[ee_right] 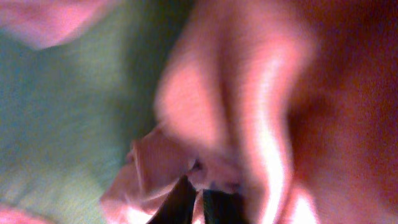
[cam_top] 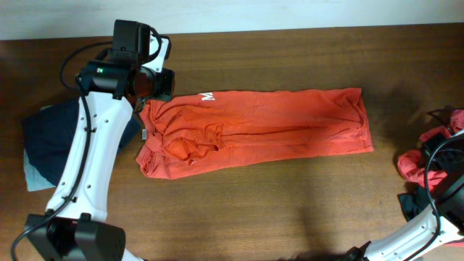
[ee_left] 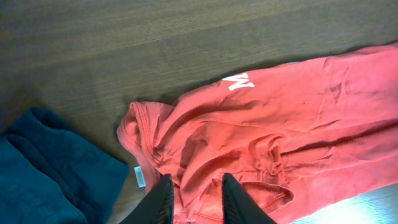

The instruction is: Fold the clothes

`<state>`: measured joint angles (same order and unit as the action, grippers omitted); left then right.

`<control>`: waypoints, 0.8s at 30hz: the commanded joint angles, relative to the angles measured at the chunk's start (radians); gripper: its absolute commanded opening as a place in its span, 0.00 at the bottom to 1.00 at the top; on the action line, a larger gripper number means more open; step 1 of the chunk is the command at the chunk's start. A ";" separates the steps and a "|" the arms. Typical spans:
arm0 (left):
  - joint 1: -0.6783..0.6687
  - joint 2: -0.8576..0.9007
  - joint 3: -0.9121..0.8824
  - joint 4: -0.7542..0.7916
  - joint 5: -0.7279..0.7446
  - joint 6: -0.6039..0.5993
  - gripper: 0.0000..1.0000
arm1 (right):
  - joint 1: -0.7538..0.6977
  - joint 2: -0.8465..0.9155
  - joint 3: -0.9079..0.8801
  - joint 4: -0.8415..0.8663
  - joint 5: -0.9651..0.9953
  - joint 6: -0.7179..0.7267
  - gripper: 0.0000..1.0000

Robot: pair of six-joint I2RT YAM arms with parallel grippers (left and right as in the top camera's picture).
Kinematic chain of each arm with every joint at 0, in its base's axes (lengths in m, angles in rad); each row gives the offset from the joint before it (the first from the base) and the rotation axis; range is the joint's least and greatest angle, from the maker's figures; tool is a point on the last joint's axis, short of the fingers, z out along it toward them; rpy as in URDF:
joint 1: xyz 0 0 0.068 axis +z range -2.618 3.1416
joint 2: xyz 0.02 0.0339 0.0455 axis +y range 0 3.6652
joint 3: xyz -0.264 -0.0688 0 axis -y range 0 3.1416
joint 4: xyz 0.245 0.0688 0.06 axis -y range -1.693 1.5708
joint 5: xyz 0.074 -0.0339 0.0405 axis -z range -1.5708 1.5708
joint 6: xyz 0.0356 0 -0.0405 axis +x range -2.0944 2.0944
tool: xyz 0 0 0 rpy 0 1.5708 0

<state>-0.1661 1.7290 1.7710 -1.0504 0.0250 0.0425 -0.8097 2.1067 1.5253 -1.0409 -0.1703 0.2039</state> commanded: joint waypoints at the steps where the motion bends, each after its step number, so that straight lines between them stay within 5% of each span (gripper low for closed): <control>1: 0.003 0.027 -0.001 0.010 -0.007 0.012 0.40 | 0.050 -0.043 0.049 0.000 -0.391 -0.211 0.18; 4: 0.003 0.027 -0.001 0.030 -0.007 0.012 0.45 | 0.150 -0.075 0.051 0.021 -0.583 -0.241 0.17; 8: -0.004 0.053 -0.003 0.035 -0.003 0.014 0.13 | 0.311 -0.073 0.051 0.119 -0.566 -0.202 0.09; 10: -0.011 0.098 -0.005 0.028 -0.003 0.040 0.08 | 0.383 -0.073 0.051 0.210 -0.460 -0.105 0.06; 17: -0.015 0.328 -0.006 0.029 -0.003 0.047 0.05 | 0.512 -0.050 0.051 0.351 -0.275 -0.029 0.05; 24: -0.014 0.499 -0.006 0.135 -0.007 0.082 0.05 | 0.567 -0.008 0.045 0.228 0.058 0.185 0.04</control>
<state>-0.1795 2.2002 1.7672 -0.9558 0.0250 0.0910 -0.2531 2.0743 1.5654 -0.7422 -0.3222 0.2539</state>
